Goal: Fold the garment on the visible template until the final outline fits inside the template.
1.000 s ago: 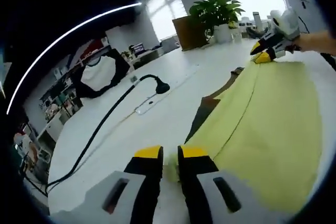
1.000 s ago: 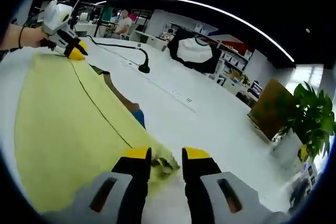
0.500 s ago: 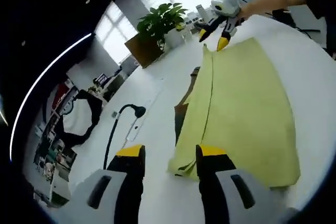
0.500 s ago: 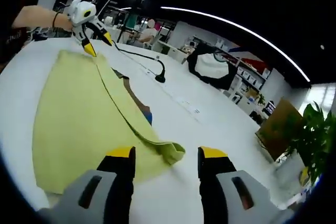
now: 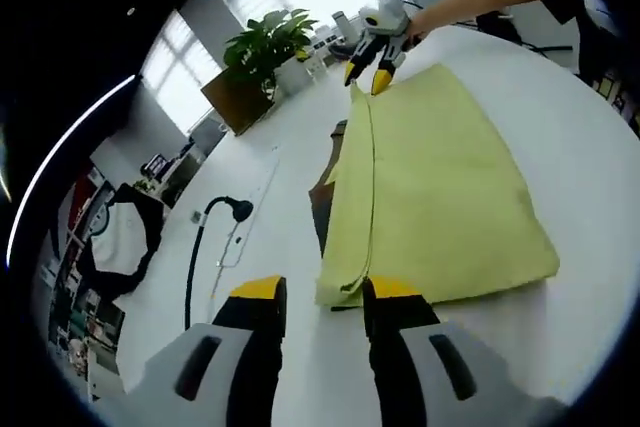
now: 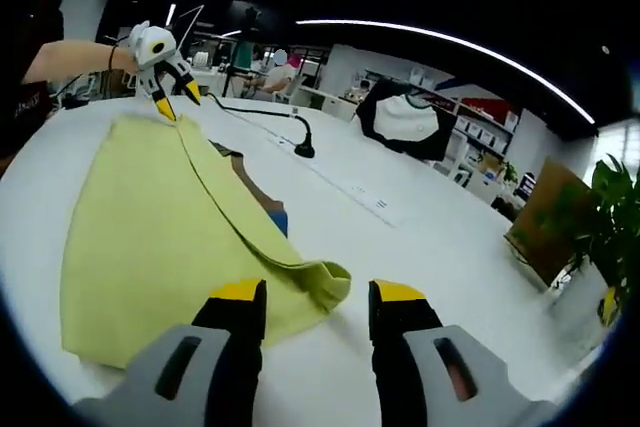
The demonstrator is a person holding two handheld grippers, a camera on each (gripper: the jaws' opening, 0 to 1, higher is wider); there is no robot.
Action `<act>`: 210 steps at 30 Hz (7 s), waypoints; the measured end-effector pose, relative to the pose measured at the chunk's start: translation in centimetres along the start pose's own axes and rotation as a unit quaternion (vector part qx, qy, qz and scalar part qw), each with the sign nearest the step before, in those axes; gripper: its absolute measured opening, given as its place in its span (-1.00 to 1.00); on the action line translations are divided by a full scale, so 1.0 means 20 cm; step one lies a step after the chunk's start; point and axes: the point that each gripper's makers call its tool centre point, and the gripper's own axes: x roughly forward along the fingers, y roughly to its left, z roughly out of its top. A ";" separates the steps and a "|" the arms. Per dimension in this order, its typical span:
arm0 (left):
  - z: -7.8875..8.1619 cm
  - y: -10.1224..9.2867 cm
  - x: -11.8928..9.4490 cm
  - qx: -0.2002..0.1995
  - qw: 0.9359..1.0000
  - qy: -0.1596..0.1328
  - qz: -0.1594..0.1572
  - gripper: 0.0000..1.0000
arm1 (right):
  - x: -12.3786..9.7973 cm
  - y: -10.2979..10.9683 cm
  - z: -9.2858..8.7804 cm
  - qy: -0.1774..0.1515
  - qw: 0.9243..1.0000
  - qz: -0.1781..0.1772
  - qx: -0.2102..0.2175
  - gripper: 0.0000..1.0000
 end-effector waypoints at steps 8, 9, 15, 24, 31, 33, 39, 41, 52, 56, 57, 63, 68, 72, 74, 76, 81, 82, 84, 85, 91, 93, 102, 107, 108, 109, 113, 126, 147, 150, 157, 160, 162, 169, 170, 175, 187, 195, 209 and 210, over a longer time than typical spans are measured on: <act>0.01 0.02 0.09 0.061 0.998 -0.006 0.011 -0.52 | 0.03 -0.02 -0.03 0.005 1.000 0.003 0.014 -0.39; 0.02 0.01 0.11 0.062 0.998 -0.007 0.005 -0.53 | 0.03 -0.01 -0.03 0.002 1.000 0.007 0.016 -0.40; 0.05 -0.05 0.17 0.004 0.999 -0.027 -0.028 -0.85 | 0.05 -0.04 -0.04 0.000 1.000 -0.014 0.013 -0.65; 0.04 0.07 0.14 -0.281 0.954 -0.105 0.025 -0.91 | 0.02 -0.11 -0.01 -0.069 0.966 -0.017 0.250 -0.94; -0.06 0.17 0.17 -0.469 0.871 -0.141 0.047 -0.91 | 0.06 -0.10 -0.05 -0.050 0.933 -0.020 0.355 -0.95; -0.09 0.20 0.18 -0.478 0.864 -0.143 0.063 -0.91 | 0.06 -0.09 -0.06 -0.035 0.940 -0.029 0.337 -0.95; -0.11 0.21 0.23 -0.529 0.833 -0.133 0.097 -0.90 | 0.07 -0.11 -0.08 -0.015 0.948 -0.042 0.316 -0.96; -0.12 0.22 0.24 -0.541 0.824 -0.127 0.110 -0.90 | 0.07 -0.09 -0.08 -0.011 0.950 -0.044 0.310 -0.95; -0.17 0.24 0.26 -0.533 0.825 -0.098 0.158 -0.88 | 0.05 -0.14 -0.10 0.008 0.967 -0.094 0.237 -0.74; -0.19 0.33 0.17 -0.446 0.862 -0.068 0.232 -0.52 | 0.00 -0.22 -0.05 -0.015 0.975 -0.133 0.177 -0.24; -0.15 0.34 0.17 -0.426 0.872 -0.078 0.230 -0.37 | -0.01 -0.21 -0.04 -0.010 0.978 -0.134 0.160 -0.12; -0.05 0.31 0.09 -0.376 0.891 -0.068 0.246 0.65 | -0.03 -0.17 0.04 -0.028 0.983 -0.123 0.133 0.38; 0.02 0.26 0.03 -0.348 0.905 -0.081 0.233 0.95 | -0.04 -0.06 0.08 -0.043 0.988 -0.099 0.112 0.70; 0.05 0.20 -0.03 -0.373 0.892 -0.100 0.236 0.99 | -0.08 0.01 0.08 -0.046 0.988 -0.093 0.112 0.96; 0.08 0.16 -0.06 -0.384 0.885 -0.122 0.233 0.99 | -0.12 -0.03 0.08 -0.052 0.986 -0.122 0.098 0.99; 0.08 0.11 -0.07 -0.388 0.884 -0.126 0.230 0.99 | -0.13 -0.03 0.09 -0.069 0.983 -0.114 0.128 0.99; 0.12 0.01 -0.09 -0.371 0.893 -0.125 0.221 0.99 | -0.18 0.03 0.11 -0.059 0.986 -0.105 0.118 0.99; 0.13 -0.01 -0.11 -0.381 0.888 -0.135 0.220 0.99 | -0.19 0.04 0.11 -0.060 0.986 -0.101 0.120 0.99; 0.15 -0.05 -0.14 -0.371 0.889 -0.139 0.229 0.99 | -0.22 0.04 0.11 -0.057 0.983 -0.120 0.126 0.99; 0.16 -0.06 -0.15 -0.366 0.890 -0.141 0.233 0.99 | -0.24 0.03 0.09 -0.052 0.982 -0.136 0.121 0.99; 0.18 -0.18 -0.17 -0.367 0.893 -0.141 0.217 0.94 | -0.29 0.08 0.07 -0.054 0.982 -0.131 0.122 0.99; 0.17 -0.21 -0.18 -0.381 0.889 -0.138 0.212 0.89 | -0.31 0.10 0.08 -0.059 0.982 -0.130 0.124 0.99; 0.17 -0.32 -0.27 -0.399 0.884 -0.145 0.197 0.55 | -0.39 0.24 0.06 -0.059 0.983 -0.115 0.128 0.99; 0.12 -0.38 -0.29 -0.413 0.879 -0.138 0.197 0.45 | -0.42 0.32 0.02 -0.054 0.984 -0.098 0.139 0.86; 0.11 -0.39 -0.29 -0.415 0.878 -0.136 0.197 0.41 | -0.42 0.33 0.01 -0.054 0.984 -0.096 0.143 0.86; 0.10 -0.39 -0.29 -0.418 0.877 -0.133 0.196 0.37 | -0.43 0.34 0.01 -0.053 0.984 -0.094 0.144 0.85; 0.10 -0.44 -0.29 -0.426 0.876 -0.136 0.179 0.06 | -0.45 0.37 -0.01 -0.048 0.984 -0.083 0.151 0.77; 0.08 -0.56 -0.24 -0.467 0.867 -0.122 0.122 -0.53 | -0.48 0.60 -0.04 -0.031 0.976 0.012 0.216 -0.22; 0.09 -0.65 -0.30 -0.458 0.876 -0.136 0.067 -0.95 | -0.50 0.60 -0.10 -0.028 0.962 0.030 0.271 -1.00; 0.10 -0.70 -0.31 -0.417 0.900 -0.115 0.062 -0.95 | -0.52 0.60 -0.11 -0.019 0.967 0.024 0.253 -1.00; 0.08 -0.74 -0.33 -0.425 0.897 -0.110 0.058 -0.96 | -0.53 0.61 -0.14 0.000 0.975 0.022 0.223 -1.00; 0.07 -0.77 -0.33 -0.425 0.897 -0.107 0.057 -0.96 | -0.54 0.62 -0.15 0.009 0.979 0.019 0.201 -1.00; 0.07 -0.78 -0.33 -0.419 0.901 -0.100 0.058 -0.96 | -0.54 0.62 -0.15 0.013 0.981 0.018 0.191 -1.00; 0.05 -0.79 -0.34 -0.424 0.898 -0.103 0.060 -0.96 | -0.55 0.63 -0.16 0.016 0.982 0.019 0.187 -1.00; 0.05 -0.80 -0.34 -0.426 0.897 -0.104 0.060 -0.96 | -0.55 0.63 -0.16 0.015 0.982 0.019 0.189 -1.00; 0.08 -0.81 -0.35 -0.431 0.894 -0.111 0.056 -0.94 | -0.54 0.65 -0.15 0.013 0.980 0.031 0.194 -1.00; 0.14 -0.65 -0.58 -0.416 0.883 -0.134 0.170 -0.76 | -0.65 0.55 0.04 -0.050 0.977 -0.027 0.204 -0.80; 0.21 -0.59 -0.51 -0.420 0.874 -0.128 0.205 -0.98 | -0.51 0.70 0.24 -0.083 0.978 -0.017 0.189 -0.84; 0.58 -0.54 -0.10 -0.446 0.857 -0.183 0.181 -0.99 | -0.18 0.87 0.35 -0.078 0.977 0.002 0.197 -1.00; 0.60 -0.54 -0.07 -0.442 0.862 -0.179 0.173 -0.99 | -0.18 0.87 0.36 -0.082 0.978 0.001 0.194 -1.00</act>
